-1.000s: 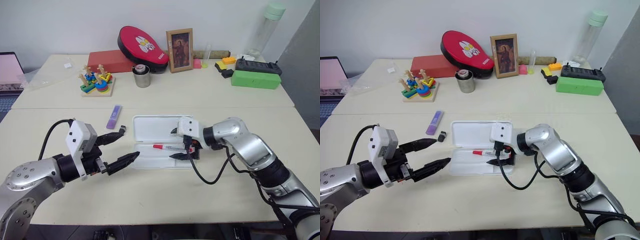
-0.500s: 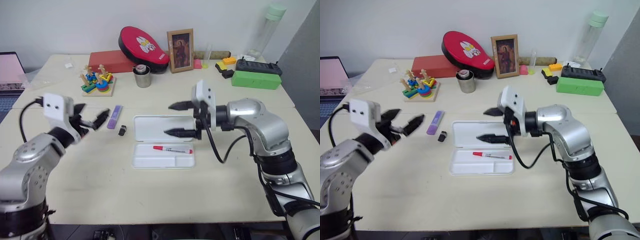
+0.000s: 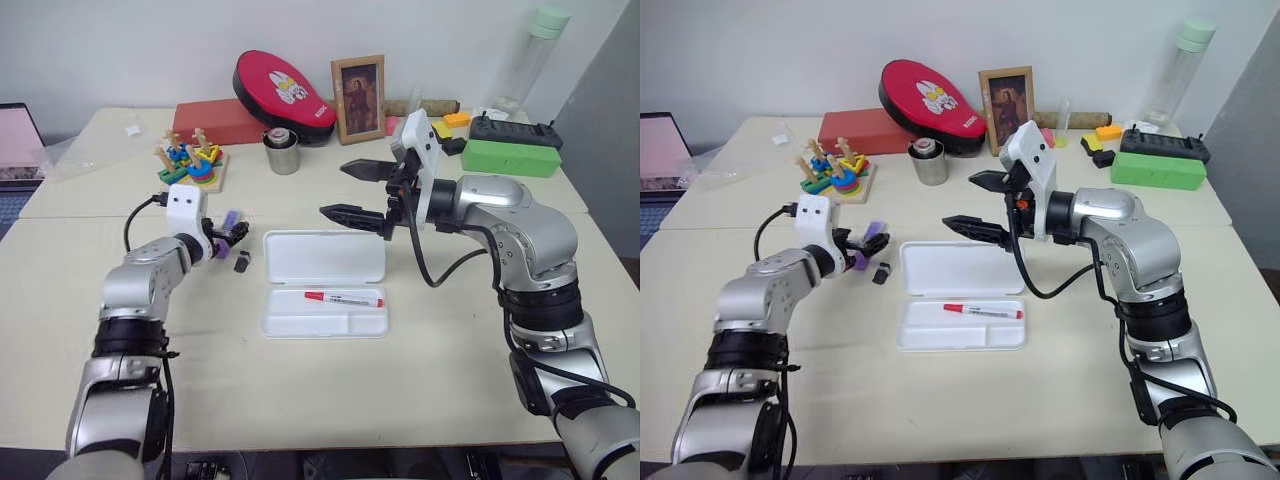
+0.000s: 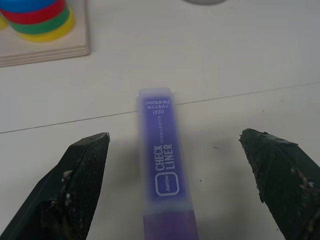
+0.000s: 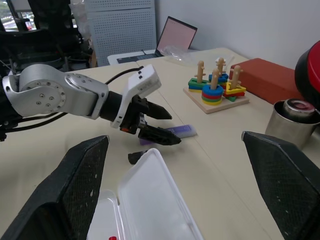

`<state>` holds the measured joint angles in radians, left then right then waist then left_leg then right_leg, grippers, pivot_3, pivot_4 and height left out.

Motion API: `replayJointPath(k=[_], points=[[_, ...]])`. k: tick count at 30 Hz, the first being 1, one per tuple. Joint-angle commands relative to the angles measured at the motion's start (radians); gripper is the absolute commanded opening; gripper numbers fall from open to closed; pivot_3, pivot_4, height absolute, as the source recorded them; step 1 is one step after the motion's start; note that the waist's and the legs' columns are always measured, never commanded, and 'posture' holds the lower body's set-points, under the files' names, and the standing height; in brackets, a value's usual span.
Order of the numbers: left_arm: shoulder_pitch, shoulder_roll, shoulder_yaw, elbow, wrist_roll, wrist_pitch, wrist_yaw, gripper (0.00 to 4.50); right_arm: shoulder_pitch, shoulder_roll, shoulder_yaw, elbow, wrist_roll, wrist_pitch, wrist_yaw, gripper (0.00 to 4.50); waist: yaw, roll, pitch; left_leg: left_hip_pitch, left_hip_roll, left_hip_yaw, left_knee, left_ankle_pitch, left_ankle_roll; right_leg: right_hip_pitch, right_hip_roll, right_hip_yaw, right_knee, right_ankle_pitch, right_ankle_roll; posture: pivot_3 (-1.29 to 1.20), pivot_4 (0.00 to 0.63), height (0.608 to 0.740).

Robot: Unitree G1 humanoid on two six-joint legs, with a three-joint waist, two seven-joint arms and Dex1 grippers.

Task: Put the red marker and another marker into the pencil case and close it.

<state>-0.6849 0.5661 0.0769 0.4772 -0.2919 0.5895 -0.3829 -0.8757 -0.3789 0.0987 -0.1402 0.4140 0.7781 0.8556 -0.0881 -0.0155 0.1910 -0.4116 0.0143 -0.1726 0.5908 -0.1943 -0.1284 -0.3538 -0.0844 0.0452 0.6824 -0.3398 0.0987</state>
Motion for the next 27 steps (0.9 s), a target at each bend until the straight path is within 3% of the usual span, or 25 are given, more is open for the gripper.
replayJointPath(k=[1,4,7,23,27], points=[[-0.047,-0.007,-0.007,0.083,0.05,-0.023,0.001,4.5,0.003,-0.01,-0.019,-0.048,0.013,-0.009,-0.023,4.47,-0.002,0.0,0.0,0.0,0.0,0.0,0.0,0.0,0.0,0.0,0.0,0.0,0.0,0.0,0.0,0.0,0.15,0.74],[-0.045,-0.011,-0.007,0.114,0.068,-0.027,-0.014,4.5,0.005,-0.011,-0.023,-0.058,0.022,-0.006,-0.035,4.47,-0.002,0.0,0.0,0.0,0.0,0.0,0.0,0.0,0.0,0.0,0.0,0.0,0.0,0.0,0.0,0.0,0.15,0.74],[-0.035,-0.013,0.0,0.117,0.075,-0.032,-0.02,4.1,0.008,-0.019,-0.025,-0.075,0.036,-0.005,-0.03,4.5,-0.002,0.0,0.0,0.0,0.0,0.0,0.0,0.0,0.0,0.0,0.0,0.0,0.001,0.0,0.0,0.0,0.15,0.74],[0.028,-0.002,0.074,0.039,0.079,-0.036,0.007,1.25,0.023,-0.041,0.0,-0.074,0.046,-0.029,-0.026,4.5,-0.002,0.0,0.0,0.001,0.0,0.0,0.001,0.0,0.0,0.001,0.0,0.0,0.001,0.0,0.0,0.0,0.15,0.74],[0.038,-0.005,0.102,0.021,0.075,-0.053,0.036,1.19,0.031,-0.043,0.009,-0.072,0.041,-0.032,-0.023,4.5,-0.003,0.0,0.0,0.001,0.0,0.0,0.001,0.0,0.0,0.0,0.0,0.0,0.001,0.0,0.0,0.0,0.15,0.74]])
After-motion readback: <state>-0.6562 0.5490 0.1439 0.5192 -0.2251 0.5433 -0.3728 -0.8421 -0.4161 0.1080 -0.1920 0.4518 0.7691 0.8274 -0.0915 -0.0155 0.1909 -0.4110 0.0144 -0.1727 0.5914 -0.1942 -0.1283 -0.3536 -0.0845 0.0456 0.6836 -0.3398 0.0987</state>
